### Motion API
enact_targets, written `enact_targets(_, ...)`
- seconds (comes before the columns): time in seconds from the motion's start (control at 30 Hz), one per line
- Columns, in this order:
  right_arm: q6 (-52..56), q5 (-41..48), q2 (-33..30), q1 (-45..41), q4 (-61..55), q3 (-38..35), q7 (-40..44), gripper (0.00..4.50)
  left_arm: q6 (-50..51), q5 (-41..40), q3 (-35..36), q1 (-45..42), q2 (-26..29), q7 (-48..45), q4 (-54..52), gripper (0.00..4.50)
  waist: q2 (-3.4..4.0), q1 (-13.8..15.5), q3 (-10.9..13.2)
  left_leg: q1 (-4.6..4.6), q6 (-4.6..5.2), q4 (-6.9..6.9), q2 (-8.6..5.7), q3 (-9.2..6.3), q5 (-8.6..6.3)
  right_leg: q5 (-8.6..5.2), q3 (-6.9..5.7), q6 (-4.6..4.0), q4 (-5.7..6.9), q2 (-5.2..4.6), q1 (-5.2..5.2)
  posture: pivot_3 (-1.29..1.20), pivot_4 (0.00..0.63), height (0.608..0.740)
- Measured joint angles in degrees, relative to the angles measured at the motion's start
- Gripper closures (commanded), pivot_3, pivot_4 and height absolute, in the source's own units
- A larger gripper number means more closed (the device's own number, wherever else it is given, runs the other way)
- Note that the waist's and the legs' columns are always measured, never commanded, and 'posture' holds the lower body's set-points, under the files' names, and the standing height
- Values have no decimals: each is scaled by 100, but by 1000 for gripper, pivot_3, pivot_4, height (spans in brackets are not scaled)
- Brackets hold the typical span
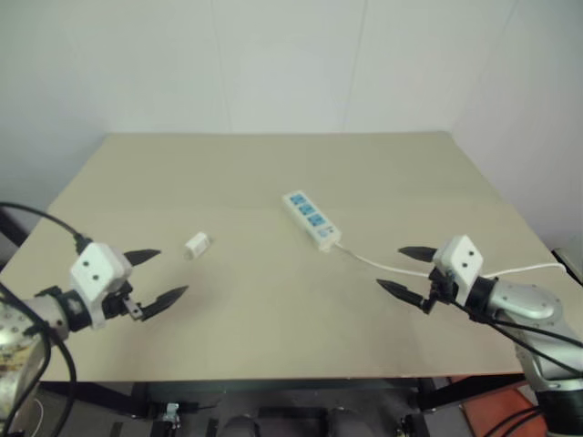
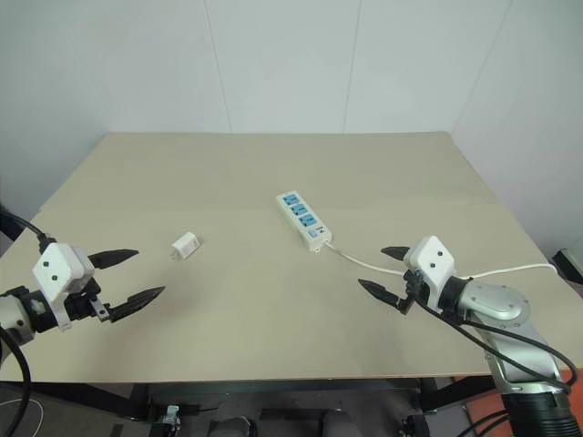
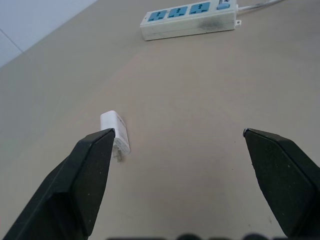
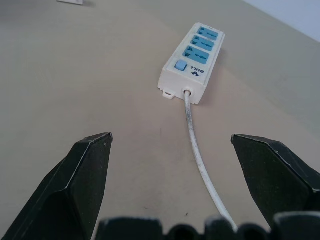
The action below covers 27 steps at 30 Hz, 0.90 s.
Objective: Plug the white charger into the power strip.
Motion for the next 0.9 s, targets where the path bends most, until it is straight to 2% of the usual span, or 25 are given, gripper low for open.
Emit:
enact_targets(0.37,0,-94,69,-4,3,35,-49,18,5,-1,1,0,56,-32,0,0,0,-1,0,0,0,-1,0,0,0,0,0,0,0,0,-1,0,150,740)
enact_targets(0.5,5,-216,383,-252,175,286,-262,18,11,-2,-26,-42,60,-30,-2,0,0,-25,0,1,0,-1,2,1,0,0,1,0,2,2,-3,0,150,740)
enact_targets(0.7,249,-865,1241,-1504,1321,1080,-917,18,7,1,-216,-286,61,-32,37,0,0,-42,0,-8,0,-6,3,2,0,5,7,-7,8,7,-25,0,150,740)
enact_targets(0.8,402,-1161,1577,-2037,1911,1358,-1194,18,2,3,-294,-362,61,-33,63,0,0,-38,0,-37,0,-6,0,3,1,28,10,-45,12,5,-54,0,150,740)
enact_targets(0.9,703,-1498,1854,-2615,2709,1580,-1520,589,0,6,-321,-400,61,-31,114,0,1,-34,1,-43,0,-5,-2,3,1,30,9,-47,14,4,-59,0,150,740)
